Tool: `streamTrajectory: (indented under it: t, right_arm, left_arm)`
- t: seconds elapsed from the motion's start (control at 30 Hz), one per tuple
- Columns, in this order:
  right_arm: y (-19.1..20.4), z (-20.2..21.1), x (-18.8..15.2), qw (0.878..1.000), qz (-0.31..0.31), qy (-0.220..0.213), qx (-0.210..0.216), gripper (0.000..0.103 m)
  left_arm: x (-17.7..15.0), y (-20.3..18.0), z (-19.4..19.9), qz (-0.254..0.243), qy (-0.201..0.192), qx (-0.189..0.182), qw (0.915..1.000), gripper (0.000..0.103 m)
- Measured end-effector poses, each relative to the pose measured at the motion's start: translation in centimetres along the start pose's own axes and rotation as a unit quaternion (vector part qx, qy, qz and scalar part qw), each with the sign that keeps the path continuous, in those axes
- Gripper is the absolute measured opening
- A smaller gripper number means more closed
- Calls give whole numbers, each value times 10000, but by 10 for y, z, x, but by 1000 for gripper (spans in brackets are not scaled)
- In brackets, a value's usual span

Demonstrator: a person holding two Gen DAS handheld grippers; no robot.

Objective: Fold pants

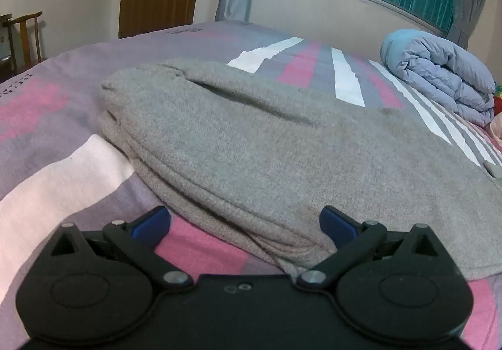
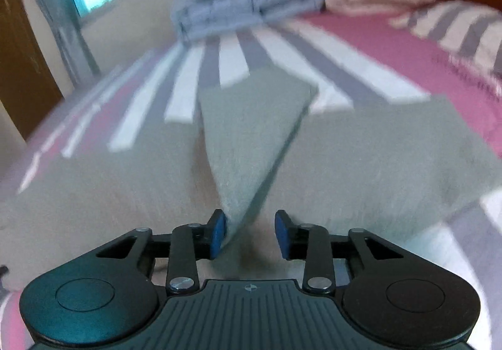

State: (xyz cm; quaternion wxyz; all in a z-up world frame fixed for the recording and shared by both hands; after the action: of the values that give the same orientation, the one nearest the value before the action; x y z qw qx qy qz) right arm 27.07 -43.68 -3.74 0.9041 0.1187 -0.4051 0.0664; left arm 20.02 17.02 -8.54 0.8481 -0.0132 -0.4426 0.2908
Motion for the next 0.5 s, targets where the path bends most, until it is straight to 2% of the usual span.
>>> streamTrajectory:
  t: [0.13,0.2,0.37,0.4,0.43,0.5]
  right_arm:
    - [19,-15,28,9985,528,-114,-7,36]
    - [36,-31,40,9940,1068,-91,-222,36]
    - [53,-69,52,9676,2370,88,-865,37]
    - [46,-72,52,9686,2325,106,-881,36]
    - [33,-70,52,9744,2090,106,-822,29]
    - [-1,-56,50,9861,1401,14,-894,27]
  left_arm:
    - [0,-1,0,28,9,22,10000,97]
    - [0,0,0,40,14,15,10000,97]
    - [1,1,0,58,39,-11,10000,97]
    - [1,2,0,62,36,-13,10000,97]
    - [1,2,0,63,28,-15,10000,97]
    - [1,2,0,62,7,-25,10000,97]
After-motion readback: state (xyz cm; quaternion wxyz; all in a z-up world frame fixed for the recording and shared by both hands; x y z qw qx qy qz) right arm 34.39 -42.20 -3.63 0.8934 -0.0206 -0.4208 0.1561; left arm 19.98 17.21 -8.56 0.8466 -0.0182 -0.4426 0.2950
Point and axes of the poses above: each gripper's, at about its wrist camera, not at the fingertips, and z roughly against the way its jaws point, y to its left, x to its top, the point moved 1 cm from there along -z, roughly the way its jaws point, and after that the axes turned 10 degrees about z, right-handed, at the moved point
